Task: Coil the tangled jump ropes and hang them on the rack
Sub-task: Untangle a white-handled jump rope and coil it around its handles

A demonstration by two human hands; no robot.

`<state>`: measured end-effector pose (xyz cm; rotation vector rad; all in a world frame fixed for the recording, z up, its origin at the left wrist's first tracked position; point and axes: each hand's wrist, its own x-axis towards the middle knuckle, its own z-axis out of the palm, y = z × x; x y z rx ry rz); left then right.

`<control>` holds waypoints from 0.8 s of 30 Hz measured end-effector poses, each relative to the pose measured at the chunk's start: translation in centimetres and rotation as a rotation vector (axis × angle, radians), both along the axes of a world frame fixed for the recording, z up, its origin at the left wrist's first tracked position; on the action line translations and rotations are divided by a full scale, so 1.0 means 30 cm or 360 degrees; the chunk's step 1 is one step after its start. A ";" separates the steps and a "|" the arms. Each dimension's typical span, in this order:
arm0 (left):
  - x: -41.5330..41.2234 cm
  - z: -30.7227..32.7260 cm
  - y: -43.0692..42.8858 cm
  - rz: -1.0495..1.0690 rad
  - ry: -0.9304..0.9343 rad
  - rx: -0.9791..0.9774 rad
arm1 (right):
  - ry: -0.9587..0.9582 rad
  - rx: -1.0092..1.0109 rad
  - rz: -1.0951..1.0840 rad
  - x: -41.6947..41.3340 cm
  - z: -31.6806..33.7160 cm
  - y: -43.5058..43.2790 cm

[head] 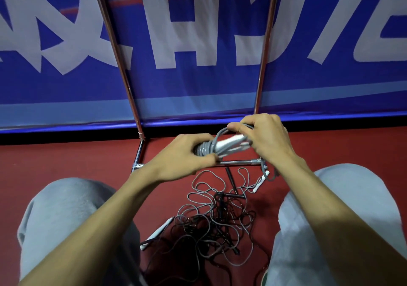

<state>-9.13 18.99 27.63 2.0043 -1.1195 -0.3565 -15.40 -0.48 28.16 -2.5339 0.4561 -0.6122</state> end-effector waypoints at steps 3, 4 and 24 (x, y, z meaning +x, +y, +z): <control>0.006 0.025 0.006 0.0161 0.0432 -0.0334 | 0.0041 0.0027 0.0092 0.004 -0.014 -0.004; 0.008 0.030 0.005 0.0228 0.0547 -0.0430 | 0.0049 0.0067 0.0147 0.005 -0.019 -0.002; 0.140 -0.066 0.013 0.0873 -0.0076 -0.0138 | 0.0805 0.0021 0.0830 -0.076 0.033 0.012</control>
